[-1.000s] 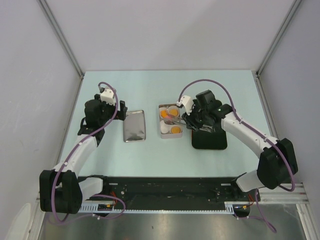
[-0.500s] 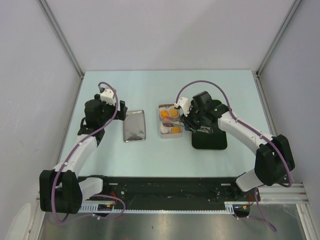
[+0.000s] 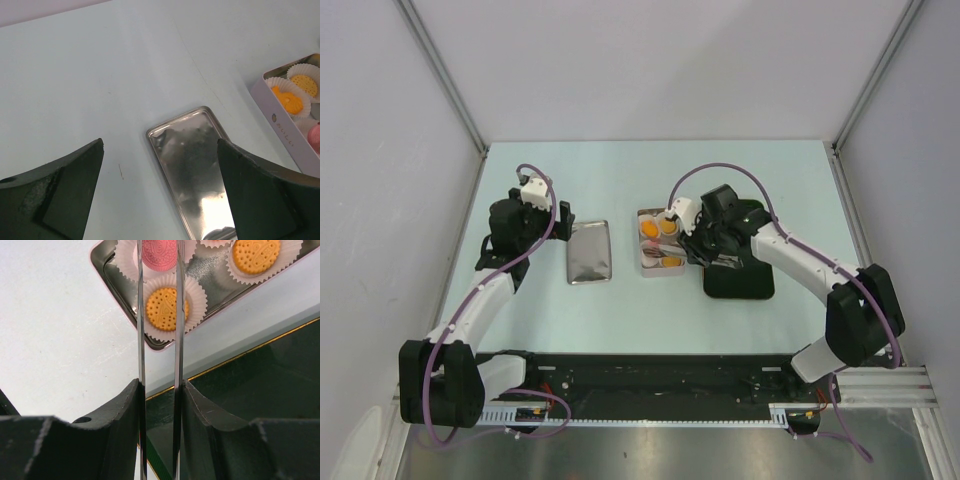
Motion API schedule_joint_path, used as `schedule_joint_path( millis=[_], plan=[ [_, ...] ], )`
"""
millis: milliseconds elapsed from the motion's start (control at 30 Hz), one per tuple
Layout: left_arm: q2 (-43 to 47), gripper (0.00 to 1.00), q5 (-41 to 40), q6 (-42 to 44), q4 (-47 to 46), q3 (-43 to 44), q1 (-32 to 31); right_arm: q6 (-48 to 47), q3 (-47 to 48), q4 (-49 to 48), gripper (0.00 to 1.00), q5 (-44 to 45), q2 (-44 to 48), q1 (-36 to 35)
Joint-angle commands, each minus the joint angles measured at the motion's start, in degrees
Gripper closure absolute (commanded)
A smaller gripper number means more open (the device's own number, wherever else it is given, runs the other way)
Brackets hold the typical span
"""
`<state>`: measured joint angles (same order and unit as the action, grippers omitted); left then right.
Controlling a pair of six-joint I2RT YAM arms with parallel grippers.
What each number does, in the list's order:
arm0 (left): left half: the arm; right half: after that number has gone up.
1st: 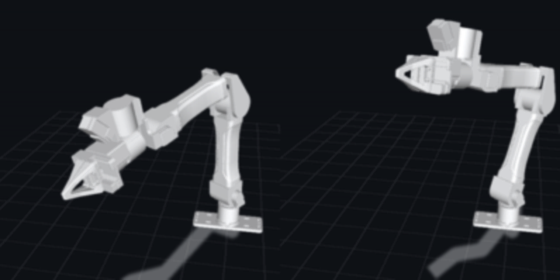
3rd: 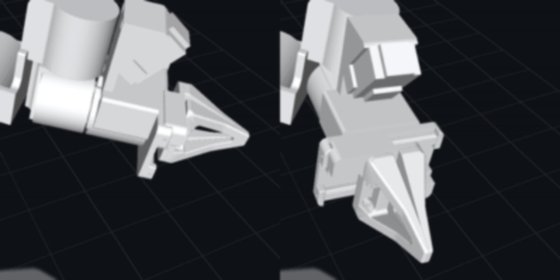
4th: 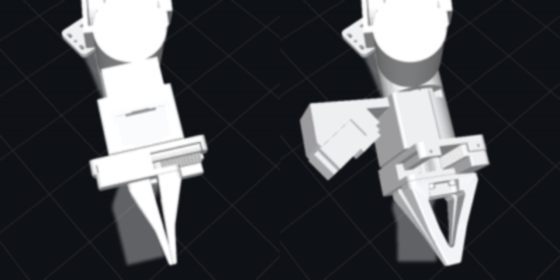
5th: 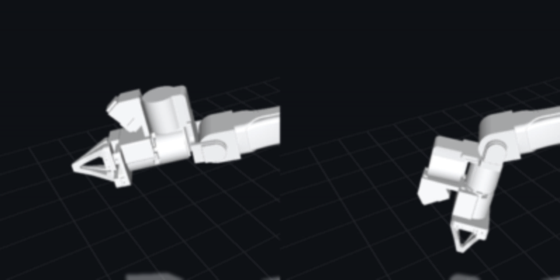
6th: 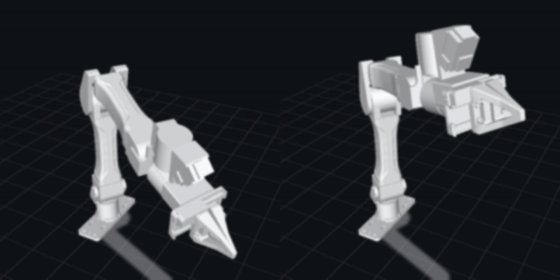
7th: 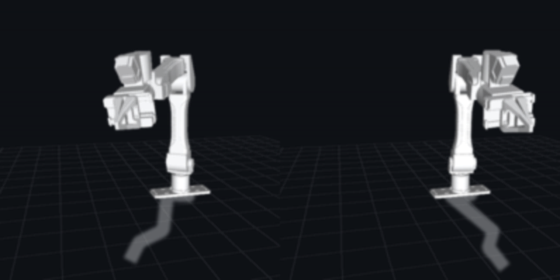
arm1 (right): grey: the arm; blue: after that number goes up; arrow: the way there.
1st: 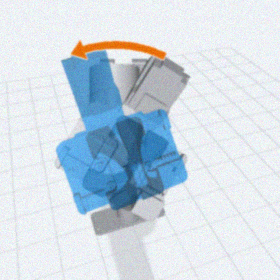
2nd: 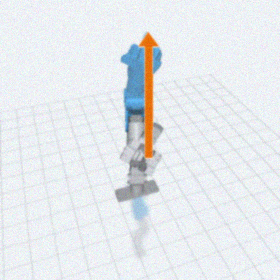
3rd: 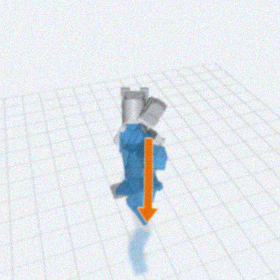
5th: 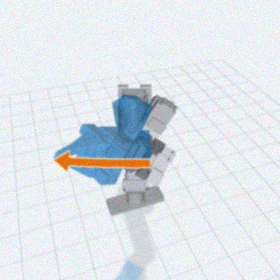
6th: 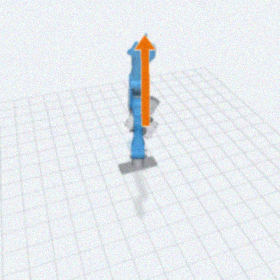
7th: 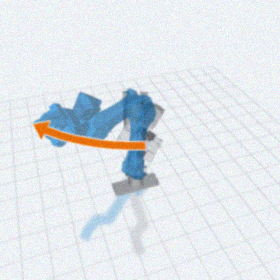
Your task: Pack the cookies
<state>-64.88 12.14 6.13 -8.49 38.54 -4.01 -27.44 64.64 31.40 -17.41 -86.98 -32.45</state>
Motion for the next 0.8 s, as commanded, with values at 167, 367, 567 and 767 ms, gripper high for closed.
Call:
schedule_joint_path(
  millis=[167, 367, 567, 767],
  plan=[
    [0.0, 0.0, 0.0, 1.3, -2.1, -0.1, -0.4, 0.3, 2.6, -2.3, 0.69, -0.9, -0.7, -1.0],
    [-0.1, 0.0, 0.0, 1.3, -2.1, -0.2, -0.4, 0.2, 2.6, -2.1, 0.57, -0.6, -0.5, -1.0],
    [-0.1, 0.0, -0.1, 1.3, -2.1, -0.2, -0.3, 0.2, 2.6, -2.1, 0.51, -0.3, -0.1, -1.2],
    [-0.1, 0.0, 0.0, 1.3, -2.1, -0.3, -0.4, 0.5, 2.6, -2.5, 0.5, -0.4, 0.4, -1.3]
  ],
)
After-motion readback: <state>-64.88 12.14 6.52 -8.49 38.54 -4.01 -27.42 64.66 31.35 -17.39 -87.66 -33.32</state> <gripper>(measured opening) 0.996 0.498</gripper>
